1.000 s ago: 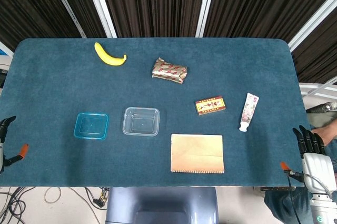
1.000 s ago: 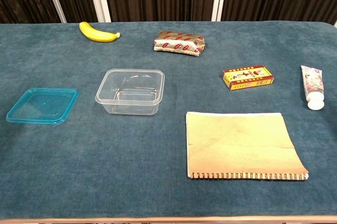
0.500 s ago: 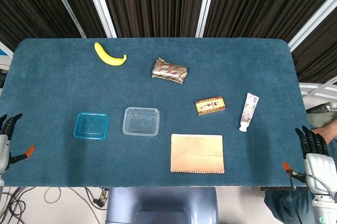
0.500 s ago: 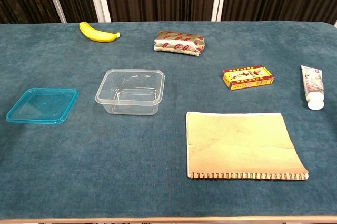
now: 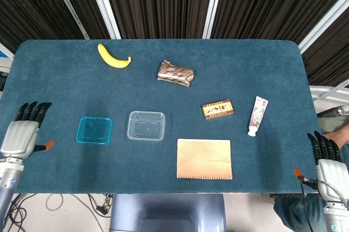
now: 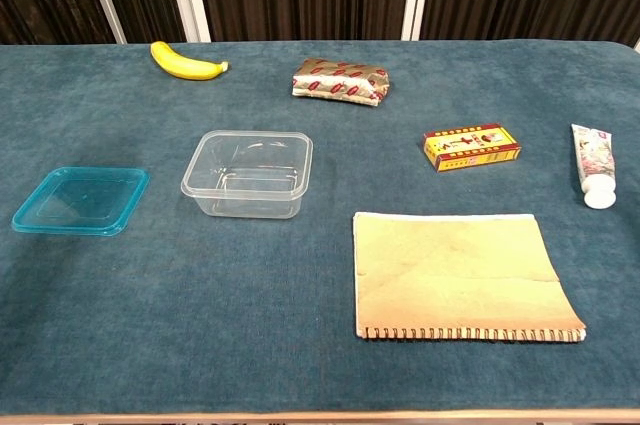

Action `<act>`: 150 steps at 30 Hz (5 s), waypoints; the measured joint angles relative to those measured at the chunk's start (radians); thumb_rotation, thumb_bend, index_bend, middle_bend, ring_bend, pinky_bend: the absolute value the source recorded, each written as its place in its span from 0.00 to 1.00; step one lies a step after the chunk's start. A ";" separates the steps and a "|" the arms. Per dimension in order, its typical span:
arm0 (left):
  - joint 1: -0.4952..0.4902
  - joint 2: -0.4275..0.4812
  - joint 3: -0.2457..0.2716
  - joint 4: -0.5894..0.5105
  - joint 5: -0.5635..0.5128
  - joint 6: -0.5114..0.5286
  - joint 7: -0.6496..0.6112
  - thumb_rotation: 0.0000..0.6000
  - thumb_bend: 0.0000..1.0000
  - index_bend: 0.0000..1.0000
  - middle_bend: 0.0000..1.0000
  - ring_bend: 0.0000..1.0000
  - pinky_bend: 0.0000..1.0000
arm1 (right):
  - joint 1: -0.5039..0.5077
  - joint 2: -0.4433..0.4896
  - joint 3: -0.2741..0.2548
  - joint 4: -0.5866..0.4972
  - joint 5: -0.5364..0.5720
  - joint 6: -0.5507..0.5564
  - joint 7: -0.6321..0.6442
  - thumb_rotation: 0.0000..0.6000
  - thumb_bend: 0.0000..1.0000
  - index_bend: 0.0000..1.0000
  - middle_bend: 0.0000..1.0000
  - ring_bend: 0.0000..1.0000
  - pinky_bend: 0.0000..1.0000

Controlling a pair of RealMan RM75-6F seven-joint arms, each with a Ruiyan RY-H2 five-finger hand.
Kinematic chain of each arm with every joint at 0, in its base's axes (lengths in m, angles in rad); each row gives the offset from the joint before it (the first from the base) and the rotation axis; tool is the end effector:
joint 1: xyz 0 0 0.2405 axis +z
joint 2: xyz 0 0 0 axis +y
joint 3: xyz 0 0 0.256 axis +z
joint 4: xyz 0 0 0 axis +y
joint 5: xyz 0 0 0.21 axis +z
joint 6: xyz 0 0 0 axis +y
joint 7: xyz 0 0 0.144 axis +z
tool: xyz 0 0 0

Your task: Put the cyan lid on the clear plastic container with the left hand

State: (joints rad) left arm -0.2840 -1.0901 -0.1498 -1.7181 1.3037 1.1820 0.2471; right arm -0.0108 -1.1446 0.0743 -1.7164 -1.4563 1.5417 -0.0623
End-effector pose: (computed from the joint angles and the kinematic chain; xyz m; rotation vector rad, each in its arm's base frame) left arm -0.2763 0.2545 0.1400 -1.5465 -0.8949 -0.7445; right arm -0.3053 -0.1552 0.1553 1.2326 -0.9716 0.9081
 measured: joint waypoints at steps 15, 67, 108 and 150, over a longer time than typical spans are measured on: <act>-0.190 -0.167 0.002 0.097 -0.203 -0.232 0.127 1.00 0.11 0.04 0.07 0.00 0.00 | 0.003 0.005 0.004 -0.009 0.028 -0.021 0.009 1.00 0.27 0.03 0.00 0.00 0.00; -0.302 -0.378 0.102 0.379 -0.213 -0.309 0.148 1.00 0.11 0.04 0.08 0.00 0.00 | 0.001 -0.007 0.005 -0.007 0.038 -0.017 -0.024 1.00 0.27 0.03 0.00 0.00 0.00; -0.332 -0.401 0.111 0.414 -0.260 -0.345 0.180 1.00 0.14 0.05 0.25 0.00 0.00 | 0.000 -0.002 0.006 -0.013 0.039 -0.019 -0.012 1.00 0.27 0.03 0.00 0.00 0.00; -0.566 -0.154 -0.063 -0.127 -0.601 -0.265 0.390 1.00 0.14 0.05 0.23 0.00 0.00 | -0.002 0.000 0.004 -0.014 0.033 -0.016 -0.008 1.00 0.27 0.03 0.00 0.00 0.00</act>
State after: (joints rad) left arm -0.8495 -1.2437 -0.2125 -1.8452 0.7023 0.9170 0.6367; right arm -0.0126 -1.1445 0.0781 -1.7300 -1.4236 1.5258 -0.0702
